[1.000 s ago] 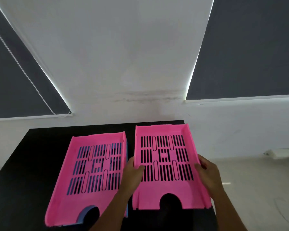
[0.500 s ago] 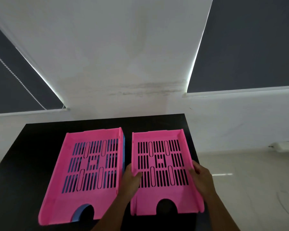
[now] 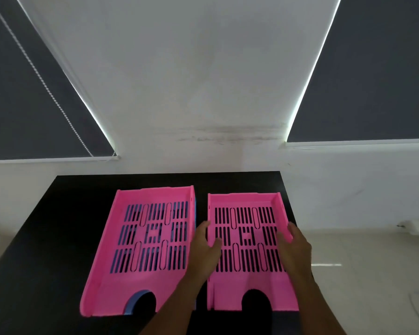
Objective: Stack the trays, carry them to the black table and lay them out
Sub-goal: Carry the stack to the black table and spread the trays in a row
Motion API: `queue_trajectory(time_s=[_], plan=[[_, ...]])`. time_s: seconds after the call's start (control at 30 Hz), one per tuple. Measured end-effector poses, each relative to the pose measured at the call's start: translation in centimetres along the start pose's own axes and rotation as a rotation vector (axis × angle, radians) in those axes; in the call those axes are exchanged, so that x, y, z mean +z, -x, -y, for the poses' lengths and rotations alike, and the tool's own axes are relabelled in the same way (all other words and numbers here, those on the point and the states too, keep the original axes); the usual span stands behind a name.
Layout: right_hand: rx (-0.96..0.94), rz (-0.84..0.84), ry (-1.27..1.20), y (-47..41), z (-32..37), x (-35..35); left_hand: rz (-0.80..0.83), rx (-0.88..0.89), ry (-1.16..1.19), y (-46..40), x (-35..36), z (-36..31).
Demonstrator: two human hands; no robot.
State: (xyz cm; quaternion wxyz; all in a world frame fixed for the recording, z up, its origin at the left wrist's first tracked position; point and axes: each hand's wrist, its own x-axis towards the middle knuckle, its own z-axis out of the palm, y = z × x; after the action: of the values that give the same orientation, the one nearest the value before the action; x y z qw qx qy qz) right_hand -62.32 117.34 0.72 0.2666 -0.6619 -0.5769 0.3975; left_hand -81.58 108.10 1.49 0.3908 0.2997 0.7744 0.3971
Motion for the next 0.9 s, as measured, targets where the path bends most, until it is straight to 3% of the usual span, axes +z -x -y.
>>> queue_trajectory(time_s=[0.2,0.6,0.77,0.9], plan=[[-0.030,0.048,-0.010,2.2,3.4,3.7,-0.115,0.130,0.019,0.4,-4.9,-0.1],[-0.143,0.266,-0.039,8.7,7.6,13.1,-0.423,0.163,0.006,1.1,-17.4,5.7],[-0.114,0.338,-0.024,10.8,7.7,16.0,-0.446,0.134,0.013,1.2,-21.5,9.2],[-0.131,0.335,0.022,11.9,7.4,17.7,-0.363,-0.030,0.037,1.2,-23.6,11.3]])
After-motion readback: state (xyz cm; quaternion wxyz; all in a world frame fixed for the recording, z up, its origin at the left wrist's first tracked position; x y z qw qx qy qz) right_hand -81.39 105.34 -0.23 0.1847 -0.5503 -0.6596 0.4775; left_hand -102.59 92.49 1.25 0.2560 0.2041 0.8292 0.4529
